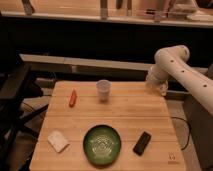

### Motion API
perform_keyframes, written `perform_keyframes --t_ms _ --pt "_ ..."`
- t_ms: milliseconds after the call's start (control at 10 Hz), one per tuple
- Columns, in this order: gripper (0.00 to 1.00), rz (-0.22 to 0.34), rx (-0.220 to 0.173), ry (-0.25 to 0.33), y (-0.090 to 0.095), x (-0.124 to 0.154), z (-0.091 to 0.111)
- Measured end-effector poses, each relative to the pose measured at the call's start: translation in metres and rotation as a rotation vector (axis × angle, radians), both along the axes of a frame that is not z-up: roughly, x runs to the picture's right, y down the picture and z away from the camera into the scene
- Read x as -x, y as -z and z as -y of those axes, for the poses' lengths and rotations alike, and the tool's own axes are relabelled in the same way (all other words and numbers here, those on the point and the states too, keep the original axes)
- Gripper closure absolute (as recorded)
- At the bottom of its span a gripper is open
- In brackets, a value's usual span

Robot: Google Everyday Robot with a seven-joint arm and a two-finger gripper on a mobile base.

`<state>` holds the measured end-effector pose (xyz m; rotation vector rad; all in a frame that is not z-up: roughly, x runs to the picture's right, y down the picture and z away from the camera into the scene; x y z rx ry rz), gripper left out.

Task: Knock the bottle over

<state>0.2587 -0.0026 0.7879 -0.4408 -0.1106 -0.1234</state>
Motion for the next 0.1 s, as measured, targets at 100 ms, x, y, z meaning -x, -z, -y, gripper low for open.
perform_keyframes --t_ms 100 --pt "1.00 0.012 0.003 0.009 0.0017 -0.0011 0.0001"
